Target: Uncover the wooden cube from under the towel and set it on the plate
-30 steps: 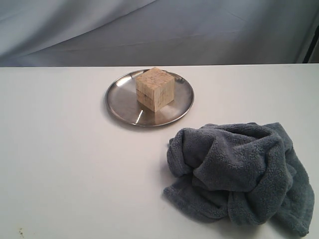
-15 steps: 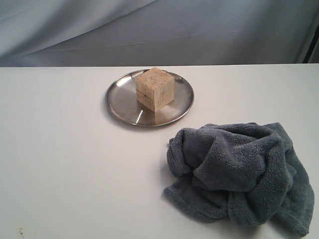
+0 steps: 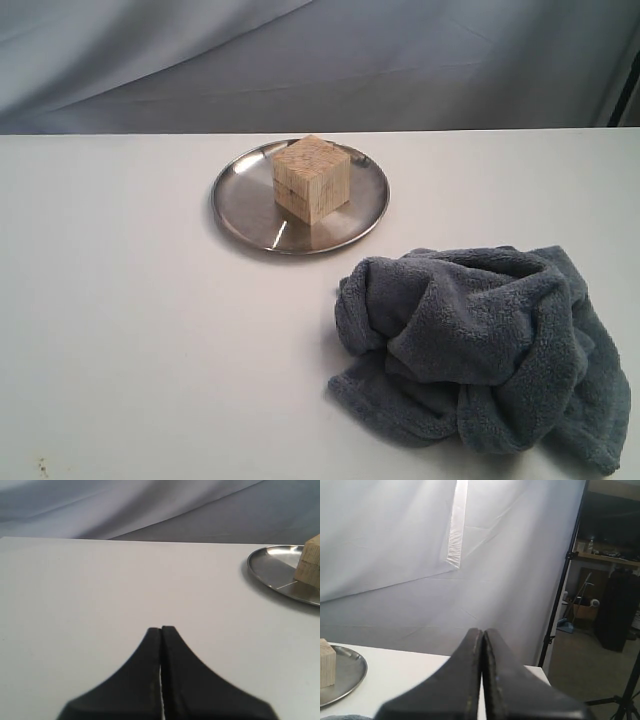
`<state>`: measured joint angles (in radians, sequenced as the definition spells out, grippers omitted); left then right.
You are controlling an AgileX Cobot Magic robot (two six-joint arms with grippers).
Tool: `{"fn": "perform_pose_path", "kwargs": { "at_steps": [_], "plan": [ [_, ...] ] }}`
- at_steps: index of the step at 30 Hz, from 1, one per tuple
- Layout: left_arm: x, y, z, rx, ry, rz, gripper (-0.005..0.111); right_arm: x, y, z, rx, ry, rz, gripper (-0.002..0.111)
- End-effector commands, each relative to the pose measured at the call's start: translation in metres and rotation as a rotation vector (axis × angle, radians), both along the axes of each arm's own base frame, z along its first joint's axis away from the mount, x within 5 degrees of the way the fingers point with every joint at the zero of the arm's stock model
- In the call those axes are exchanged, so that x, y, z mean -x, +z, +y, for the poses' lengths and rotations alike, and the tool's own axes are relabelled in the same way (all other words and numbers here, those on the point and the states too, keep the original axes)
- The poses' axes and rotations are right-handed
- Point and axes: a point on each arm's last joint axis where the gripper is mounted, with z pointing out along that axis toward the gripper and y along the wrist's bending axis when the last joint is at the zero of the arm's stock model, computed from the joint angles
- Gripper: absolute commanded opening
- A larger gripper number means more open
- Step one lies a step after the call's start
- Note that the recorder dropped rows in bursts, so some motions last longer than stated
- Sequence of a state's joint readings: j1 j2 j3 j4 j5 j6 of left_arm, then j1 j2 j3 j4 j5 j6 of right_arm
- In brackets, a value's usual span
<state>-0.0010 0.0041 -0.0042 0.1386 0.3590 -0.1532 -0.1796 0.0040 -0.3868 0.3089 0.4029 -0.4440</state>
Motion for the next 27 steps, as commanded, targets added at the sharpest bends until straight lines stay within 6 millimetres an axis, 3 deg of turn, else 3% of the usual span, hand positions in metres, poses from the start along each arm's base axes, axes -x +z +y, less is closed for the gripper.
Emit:
{"fn": "perform_pose_path", "kwargs": {
  "at_steps": [1,12,18,27],
  "plan": [
    [0.000,0.000,0.000,0.002,-0.005,-0.015,0.000,-0.006,-0.014,-0.002,-0.013,-0.013,0.031,0.000],
    [0.000,0.000,0.000,0.002,-0.005,-0.015,0.000,-0.032,-0.099,-0.017,-0.122,-0.125,0.105,0.000],
    [0.000,0.000,0.000,0.002,-0.005,-0.015,0.000,-0.032,-0.104,-0.020,-0.174,-0.156,0.122,0.000],
    [0.000,0.000,0.000,0.002,-0.005,-0.015,0.000,-0.032,-0.110,-0.017,-0.090,-0.129,0.202,0.000]
  ]
}}
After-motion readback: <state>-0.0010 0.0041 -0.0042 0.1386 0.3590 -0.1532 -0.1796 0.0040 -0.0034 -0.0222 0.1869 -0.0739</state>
